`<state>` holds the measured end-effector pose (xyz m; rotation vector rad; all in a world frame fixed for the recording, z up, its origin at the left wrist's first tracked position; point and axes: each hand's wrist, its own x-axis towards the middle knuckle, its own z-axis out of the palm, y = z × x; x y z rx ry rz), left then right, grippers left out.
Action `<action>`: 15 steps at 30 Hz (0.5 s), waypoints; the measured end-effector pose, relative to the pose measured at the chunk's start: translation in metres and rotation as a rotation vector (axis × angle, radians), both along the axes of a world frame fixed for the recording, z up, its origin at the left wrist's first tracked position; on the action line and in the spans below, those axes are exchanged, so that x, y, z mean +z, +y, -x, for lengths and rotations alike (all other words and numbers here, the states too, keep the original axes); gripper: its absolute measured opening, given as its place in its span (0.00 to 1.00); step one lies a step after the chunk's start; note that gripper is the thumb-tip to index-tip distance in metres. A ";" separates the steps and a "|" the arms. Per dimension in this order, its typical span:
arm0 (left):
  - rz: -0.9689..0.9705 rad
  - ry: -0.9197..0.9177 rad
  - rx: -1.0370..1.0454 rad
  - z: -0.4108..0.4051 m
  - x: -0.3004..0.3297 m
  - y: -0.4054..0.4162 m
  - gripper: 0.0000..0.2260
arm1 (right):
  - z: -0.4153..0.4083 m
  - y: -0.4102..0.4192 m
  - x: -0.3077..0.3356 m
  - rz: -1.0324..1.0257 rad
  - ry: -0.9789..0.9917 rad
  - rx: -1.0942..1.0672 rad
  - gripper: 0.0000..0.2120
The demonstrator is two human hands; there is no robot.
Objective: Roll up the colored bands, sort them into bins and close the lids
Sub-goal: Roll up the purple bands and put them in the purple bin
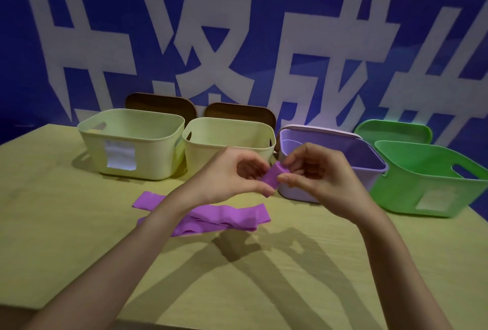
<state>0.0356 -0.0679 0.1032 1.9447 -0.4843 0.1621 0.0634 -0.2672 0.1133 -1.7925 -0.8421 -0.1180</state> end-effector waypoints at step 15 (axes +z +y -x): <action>0.665 0.552 -0.103 -0.009 -0.007 -0.008 0.17 | -0.003 -0.003 -0.005 0.136 -0.336 -0.018 0.26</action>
